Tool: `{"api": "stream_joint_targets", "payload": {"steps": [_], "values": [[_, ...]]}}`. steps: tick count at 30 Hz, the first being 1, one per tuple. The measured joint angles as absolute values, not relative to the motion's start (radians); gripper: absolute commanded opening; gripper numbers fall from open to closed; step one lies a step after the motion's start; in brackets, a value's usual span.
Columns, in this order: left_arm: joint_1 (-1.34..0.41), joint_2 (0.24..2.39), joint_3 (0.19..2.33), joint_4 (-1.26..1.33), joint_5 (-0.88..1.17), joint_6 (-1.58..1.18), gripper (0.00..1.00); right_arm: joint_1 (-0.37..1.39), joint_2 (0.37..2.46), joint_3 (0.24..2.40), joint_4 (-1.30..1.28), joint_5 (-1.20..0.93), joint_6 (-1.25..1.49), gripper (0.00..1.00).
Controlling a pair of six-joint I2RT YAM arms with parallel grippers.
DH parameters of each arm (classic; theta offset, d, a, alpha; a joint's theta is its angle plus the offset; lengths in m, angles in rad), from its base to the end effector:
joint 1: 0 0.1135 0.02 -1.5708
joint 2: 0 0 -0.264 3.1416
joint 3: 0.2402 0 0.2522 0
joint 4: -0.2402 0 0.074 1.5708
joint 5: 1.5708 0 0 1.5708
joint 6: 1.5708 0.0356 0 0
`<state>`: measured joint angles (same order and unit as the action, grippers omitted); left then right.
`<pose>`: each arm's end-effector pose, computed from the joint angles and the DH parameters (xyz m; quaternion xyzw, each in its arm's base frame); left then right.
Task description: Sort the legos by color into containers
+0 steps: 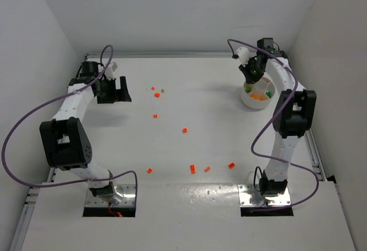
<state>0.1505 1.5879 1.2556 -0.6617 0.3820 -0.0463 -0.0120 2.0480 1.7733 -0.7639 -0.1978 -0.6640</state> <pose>0.3322 0.0370 0.2645 -0.0387 0.9420 -0.1672 0.2883 0.4486 0.0016 0.2455 -0.3321 0.9012 0.0031 0.2785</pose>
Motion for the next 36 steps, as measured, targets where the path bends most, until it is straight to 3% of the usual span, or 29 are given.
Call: {"api": "stream_joint_targets", "payload": {"steps": [4, 5, 7, 19, 27, 36], "values": [[0.15, 1.593, 1.261, -0.663, 0.379, -0.047, 1.0, -0.025, 2.063, 1.772, -0.78, -0.194, -0.69, 0.25], [0.15, 1.598, 1.266, -0.664, 0.379, -0.047, 1.0, -0.026, 2.063, 1.771, -0.781, -0.192, -0.693, 0.35], [0.15, 1.612, 1.281, -0.663, 0.378, -0.052, 1.0, -0.027, 2.063, 1.771, -0.781, -0.189, -0.701, 0.4], [0.138, 1.634, 1.29, -0.662, 0.376, -0.064, 1.0, 0.012, 2.06, 1.781, -0.768, -0.331, -0.622, 0.35], [0.134, 1.654, 1.323, -0.663, 0.354, -0.092, 1.0, 0.347, 2.208, 1.995, -0.549, -0.419, -0.29, 0.33], [0.179, 1.654, 1.34, -0.66, 0.289, -0.12, 1.0, 0.57, 2.424, 2.053, -0.385, -0.244, -0.028, 0.43]]}}
